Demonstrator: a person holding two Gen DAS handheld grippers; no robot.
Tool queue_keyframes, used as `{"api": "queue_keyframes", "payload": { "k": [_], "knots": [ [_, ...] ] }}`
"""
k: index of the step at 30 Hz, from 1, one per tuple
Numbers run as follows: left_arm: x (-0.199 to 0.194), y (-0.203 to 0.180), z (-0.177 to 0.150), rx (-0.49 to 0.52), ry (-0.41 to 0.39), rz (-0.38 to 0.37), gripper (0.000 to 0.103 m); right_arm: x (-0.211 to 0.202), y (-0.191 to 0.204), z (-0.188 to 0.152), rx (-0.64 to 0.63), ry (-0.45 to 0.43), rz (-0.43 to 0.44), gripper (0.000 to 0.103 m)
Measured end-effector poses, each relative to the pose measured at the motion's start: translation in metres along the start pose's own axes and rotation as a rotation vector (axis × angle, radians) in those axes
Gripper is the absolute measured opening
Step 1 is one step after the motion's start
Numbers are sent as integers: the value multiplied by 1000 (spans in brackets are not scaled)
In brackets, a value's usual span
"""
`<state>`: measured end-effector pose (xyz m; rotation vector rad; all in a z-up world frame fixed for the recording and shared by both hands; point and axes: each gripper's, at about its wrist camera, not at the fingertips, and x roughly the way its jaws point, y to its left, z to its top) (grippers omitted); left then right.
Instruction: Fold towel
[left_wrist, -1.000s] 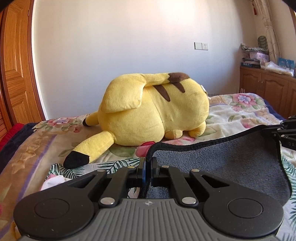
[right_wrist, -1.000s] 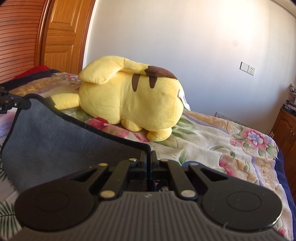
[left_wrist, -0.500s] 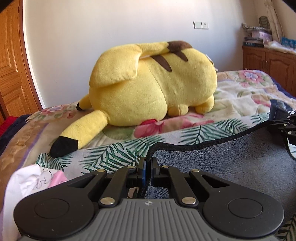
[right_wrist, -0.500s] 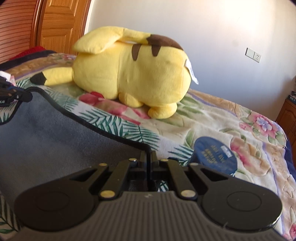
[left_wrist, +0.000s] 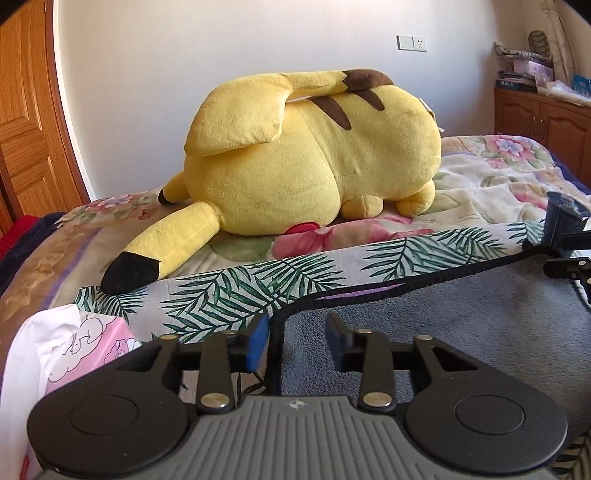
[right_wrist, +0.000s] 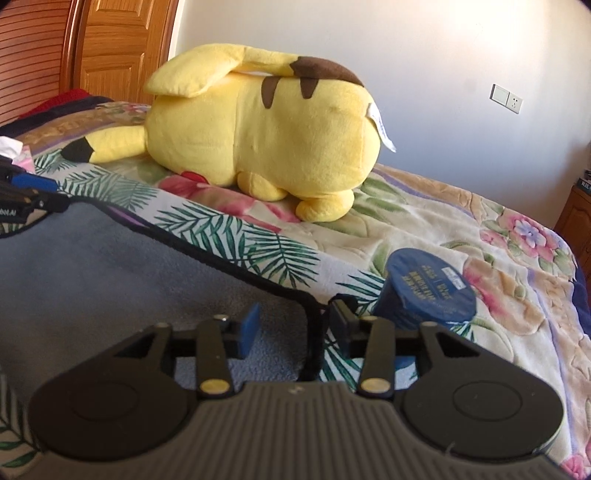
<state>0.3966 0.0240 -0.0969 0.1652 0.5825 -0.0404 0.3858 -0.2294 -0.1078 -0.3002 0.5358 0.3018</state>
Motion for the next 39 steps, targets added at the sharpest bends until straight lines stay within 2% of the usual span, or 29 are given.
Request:
{"api": "queue_keyframes", "payload": {
  "k": [8, 20, 39],
  "knots": [
    [-48, -4, 9, -18, -14, -42, 40, -54, -2, 14, 60, -26, 27, 44],
    [-128, -14, 24, -20, -41, -76, 41, -132, 1, 30, 105, -55, 25, 44],
    [-214, -24, 14, 24, -67, -95, 45, -197, 18, 20, 174, -51, 1, 48]
  ]
}}
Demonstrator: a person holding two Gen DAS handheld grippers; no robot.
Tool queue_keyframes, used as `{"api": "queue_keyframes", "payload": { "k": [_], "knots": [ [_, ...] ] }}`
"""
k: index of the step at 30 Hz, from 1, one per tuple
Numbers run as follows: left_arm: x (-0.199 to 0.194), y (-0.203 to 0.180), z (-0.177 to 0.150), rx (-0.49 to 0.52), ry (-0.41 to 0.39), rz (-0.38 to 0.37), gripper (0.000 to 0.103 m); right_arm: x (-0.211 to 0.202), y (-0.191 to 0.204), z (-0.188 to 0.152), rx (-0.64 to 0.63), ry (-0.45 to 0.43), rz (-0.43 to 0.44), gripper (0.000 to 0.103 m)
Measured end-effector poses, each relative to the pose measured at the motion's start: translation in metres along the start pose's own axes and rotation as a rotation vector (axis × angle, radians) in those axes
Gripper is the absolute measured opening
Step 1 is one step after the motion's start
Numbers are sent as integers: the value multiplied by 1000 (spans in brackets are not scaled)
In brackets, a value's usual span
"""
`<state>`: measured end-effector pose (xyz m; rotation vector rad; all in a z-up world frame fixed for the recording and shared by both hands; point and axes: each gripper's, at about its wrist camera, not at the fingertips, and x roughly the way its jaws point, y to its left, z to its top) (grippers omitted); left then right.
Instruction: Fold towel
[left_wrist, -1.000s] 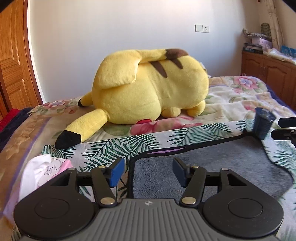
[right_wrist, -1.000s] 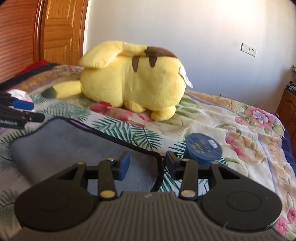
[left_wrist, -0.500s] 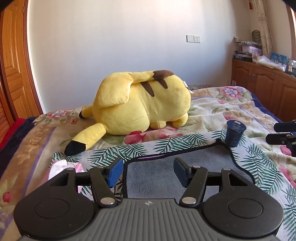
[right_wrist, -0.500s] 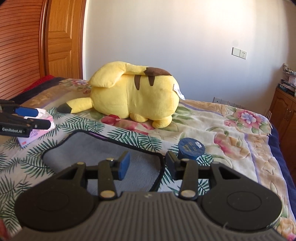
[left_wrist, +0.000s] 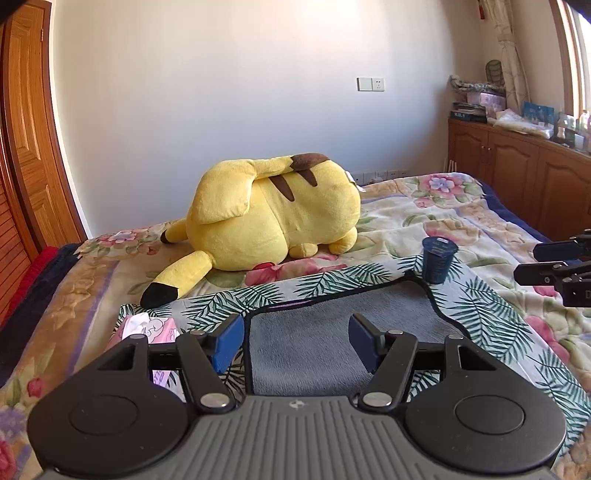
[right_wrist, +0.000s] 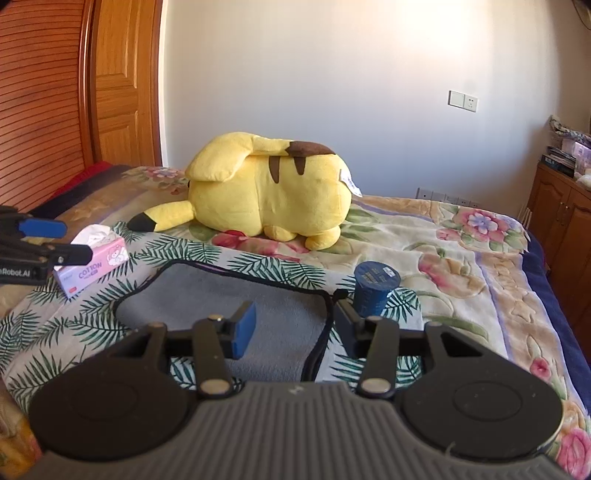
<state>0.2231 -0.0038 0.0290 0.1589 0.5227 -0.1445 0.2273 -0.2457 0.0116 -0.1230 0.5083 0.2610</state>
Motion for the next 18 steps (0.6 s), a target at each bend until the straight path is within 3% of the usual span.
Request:
{"api": "queue_keyframes", "payload": {
  "k": [18],
  "knots": [
    [-83, -17, -21, 30, -4, -9, 60, -68, 5, -13, 44, -11, -26, 54]
  ]
}}
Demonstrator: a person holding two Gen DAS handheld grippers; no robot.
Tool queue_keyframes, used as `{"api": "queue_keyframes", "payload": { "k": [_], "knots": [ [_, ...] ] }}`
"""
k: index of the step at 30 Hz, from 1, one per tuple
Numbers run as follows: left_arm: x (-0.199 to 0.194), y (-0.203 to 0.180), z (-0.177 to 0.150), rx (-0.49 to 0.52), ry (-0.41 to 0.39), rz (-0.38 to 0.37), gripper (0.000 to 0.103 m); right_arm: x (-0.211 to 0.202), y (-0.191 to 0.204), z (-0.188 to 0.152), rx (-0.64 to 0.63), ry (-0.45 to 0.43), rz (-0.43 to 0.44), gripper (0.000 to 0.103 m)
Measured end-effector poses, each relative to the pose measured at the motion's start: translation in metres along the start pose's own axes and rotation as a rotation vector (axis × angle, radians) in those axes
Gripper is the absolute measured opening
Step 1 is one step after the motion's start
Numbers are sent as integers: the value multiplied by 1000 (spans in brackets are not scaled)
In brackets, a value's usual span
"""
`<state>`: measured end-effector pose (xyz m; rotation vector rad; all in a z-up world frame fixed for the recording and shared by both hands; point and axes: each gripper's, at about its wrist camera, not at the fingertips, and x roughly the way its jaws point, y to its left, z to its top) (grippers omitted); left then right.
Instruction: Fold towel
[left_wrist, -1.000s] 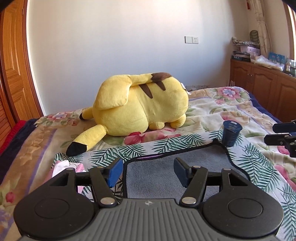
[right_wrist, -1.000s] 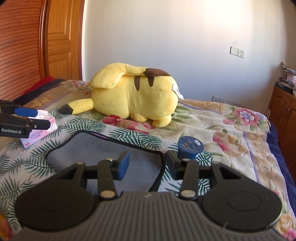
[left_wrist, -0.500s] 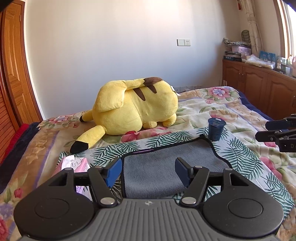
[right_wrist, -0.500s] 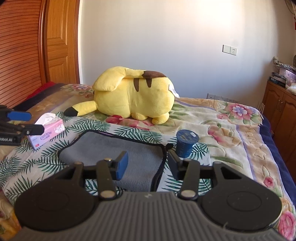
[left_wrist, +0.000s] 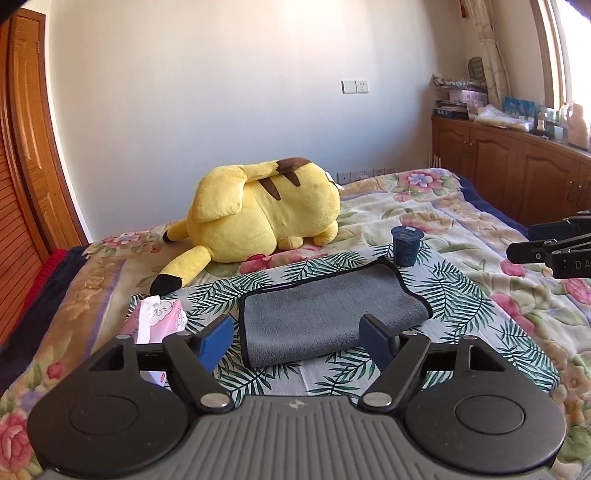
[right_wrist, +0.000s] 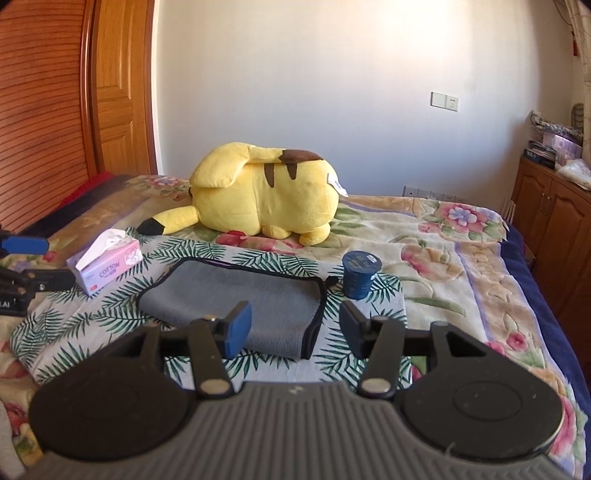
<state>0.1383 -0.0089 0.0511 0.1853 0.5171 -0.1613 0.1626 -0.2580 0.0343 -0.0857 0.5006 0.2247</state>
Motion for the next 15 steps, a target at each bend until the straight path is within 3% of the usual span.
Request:
{"api": "queue_keyframes", "payload": {
  "k": [8, 15],
  "knots": [
    [-30, -3, -11, -21, -17, -15, 68, -22, 9, -8, 1, -5, -9, 59],
    [-48, -3, -23, -55, -25, -10, 74, -37, 20, -15, 2, -18, -3, 70]
  ]
}}
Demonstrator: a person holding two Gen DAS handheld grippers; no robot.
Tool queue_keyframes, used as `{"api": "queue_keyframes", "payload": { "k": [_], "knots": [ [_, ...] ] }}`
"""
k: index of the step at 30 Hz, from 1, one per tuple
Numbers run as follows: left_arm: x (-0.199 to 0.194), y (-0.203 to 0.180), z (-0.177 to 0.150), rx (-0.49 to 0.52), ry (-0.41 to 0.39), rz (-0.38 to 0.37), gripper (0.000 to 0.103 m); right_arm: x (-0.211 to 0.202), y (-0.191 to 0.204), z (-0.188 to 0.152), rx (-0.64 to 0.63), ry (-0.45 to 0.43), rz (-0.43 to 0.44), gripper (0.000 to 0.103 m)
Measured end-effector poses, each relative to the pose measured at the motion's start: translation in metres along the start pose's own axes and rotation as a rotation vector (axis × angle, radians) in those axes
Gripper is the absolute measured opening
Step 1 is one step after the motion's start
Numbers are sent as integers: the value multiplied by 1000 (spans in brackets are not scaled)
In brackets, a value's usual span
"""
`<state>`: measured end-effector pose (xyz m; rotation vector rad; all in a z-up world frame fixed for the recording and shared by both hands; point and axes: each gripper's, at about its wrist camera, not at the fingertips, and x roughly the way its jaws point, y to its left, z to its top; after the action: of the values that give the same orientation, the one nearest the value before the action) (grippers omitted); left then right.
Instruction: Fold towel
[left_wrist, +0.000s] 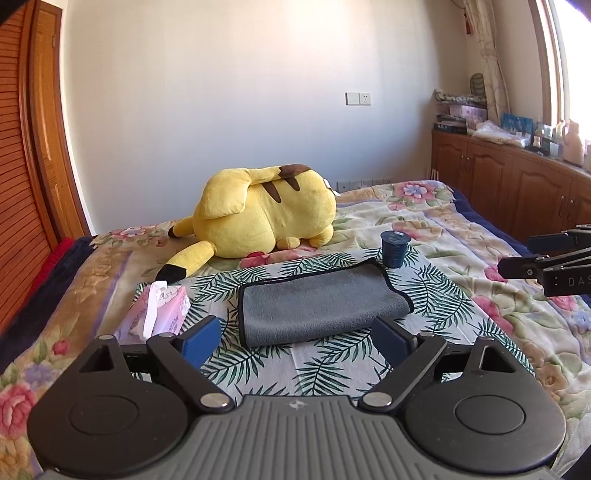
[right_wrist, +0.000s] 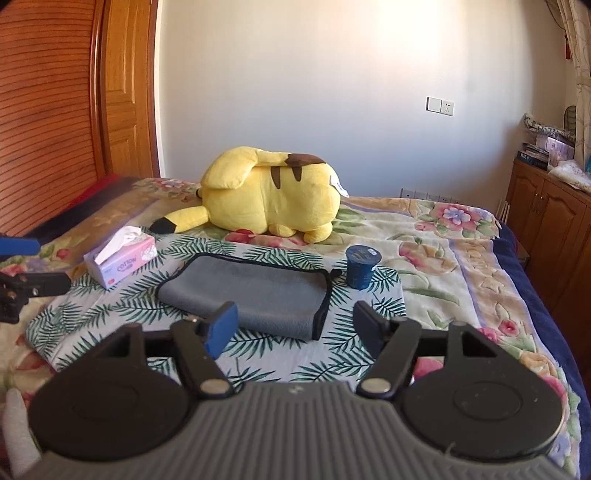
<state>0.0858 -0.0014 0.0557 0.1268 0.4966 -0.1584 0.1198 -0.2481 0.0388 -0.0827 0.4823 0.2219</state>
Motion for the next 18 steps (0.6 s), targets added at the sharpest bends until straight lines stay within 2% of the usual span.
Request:
{"api": "queue_keyframes", "payload": {
  "k": [15, 18],
  "knots": [
    [-25, 5, -32, -26, 10, 16, 80, -31, 15, -11, 33, -25, 26, 73],
    [-32, 3, -39, -25, 3, 18, 83, -34, 19, -16, 29, -22, 34, 79]
  ]
}}
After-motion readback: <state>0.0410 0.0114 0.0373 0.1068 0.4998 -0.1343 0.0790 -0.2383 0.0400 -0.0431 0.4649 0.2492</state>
